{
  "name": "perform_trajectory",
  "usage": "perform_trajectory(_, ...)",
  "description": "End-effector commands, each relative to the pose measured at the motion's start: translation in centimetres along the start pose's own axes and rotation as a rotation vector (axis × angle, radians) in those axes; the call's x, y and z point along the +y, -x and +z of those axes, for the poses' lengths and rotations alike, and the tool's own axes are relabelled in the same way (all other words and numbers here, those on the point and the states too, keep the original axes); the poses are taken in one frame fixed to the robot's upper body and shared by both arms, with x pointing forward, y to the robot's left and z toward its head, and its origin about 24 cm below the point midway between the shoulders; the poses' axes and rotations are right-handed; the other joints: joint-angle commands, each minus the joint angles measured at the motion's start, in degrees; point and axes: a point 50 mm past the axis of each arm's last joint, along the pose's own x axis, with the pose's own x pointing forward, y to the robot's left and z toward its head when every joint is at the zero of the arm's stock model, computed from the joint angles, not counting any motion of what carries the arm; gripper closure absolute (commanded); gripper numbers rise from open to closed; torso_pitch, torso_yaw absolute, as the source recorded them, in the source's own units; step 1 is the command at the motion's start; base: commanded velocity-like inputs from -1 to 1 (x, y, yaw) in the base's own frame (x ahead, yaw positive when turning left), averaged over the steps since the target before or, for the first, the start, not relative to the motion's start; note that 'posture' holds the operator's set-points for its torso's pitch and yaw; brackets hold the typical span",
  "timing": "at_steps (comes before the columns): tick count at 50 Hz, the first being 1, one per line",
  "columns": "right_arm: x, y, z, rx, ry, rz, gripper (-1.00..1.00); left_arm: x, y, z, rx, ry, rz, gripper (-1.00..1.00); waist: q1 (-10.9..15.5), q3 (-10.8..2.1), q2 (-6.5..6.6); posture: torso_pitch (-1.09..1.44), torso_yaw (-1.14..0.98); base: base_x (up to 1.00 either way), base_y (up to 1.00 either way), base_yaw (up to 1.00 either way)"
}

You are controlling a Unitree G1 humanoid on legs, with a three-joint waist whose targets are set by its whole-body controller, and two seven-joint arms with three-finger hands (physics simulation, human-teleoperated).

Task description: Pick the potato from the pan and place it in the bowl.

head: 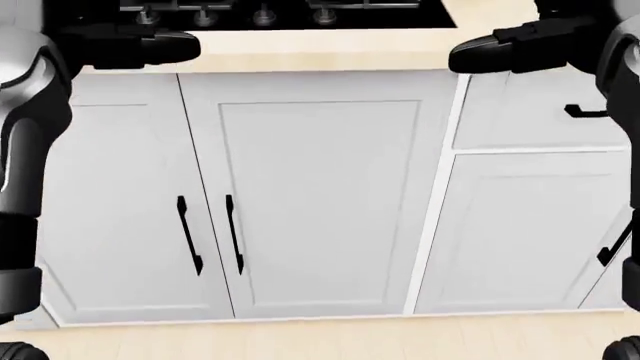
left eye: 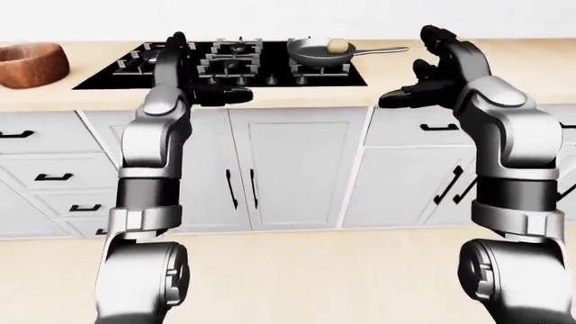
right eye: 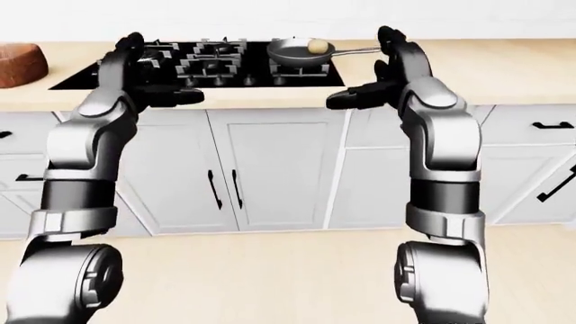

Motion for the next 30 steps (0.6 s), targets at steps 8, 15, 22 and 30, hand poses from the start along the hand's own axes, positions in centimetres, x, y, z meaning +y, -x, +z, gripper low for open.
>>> perform_trajectory(8,-0.7,1.01,3.21,-0.125,0.021,-0.024,-1.0,-0.25,0.57,3.76,-0.13,-0.009,-0.006,-1.0,-0.2,-1.48,0.35,0.0,0.0,0.2,0.0,0.0)
perform_trajectory(15,-0.42,0.9,3.56,-0.129,0.025,-0.016,-1.0,-0.03,0.78,3.68,-0.131,-0.008,-0.003,-1.0,-0.8,-1.49,4.21,0.0,0.0,0.25,0.0,0.0)
perform_trajectory(22,-0.32,0.83,3.56,-0.13,0.029,-0.012,-1.0,-0.02,0.85,3.77,-0.136,-0.006,0.001,-1.0,0.1,-1.65,1.33,0.0,0.0,0.25,0.0,0.0)
perform_trajectory(30,-0.38,0.9,3.77,-0.135,0.03,-0.008,-1.0,-0.13,0.83,3.8,-0.136,-0.009,0.0,-1.0,0.1,-1.89,-2.63,0.0,0.0,0.25,0.0,0.0)
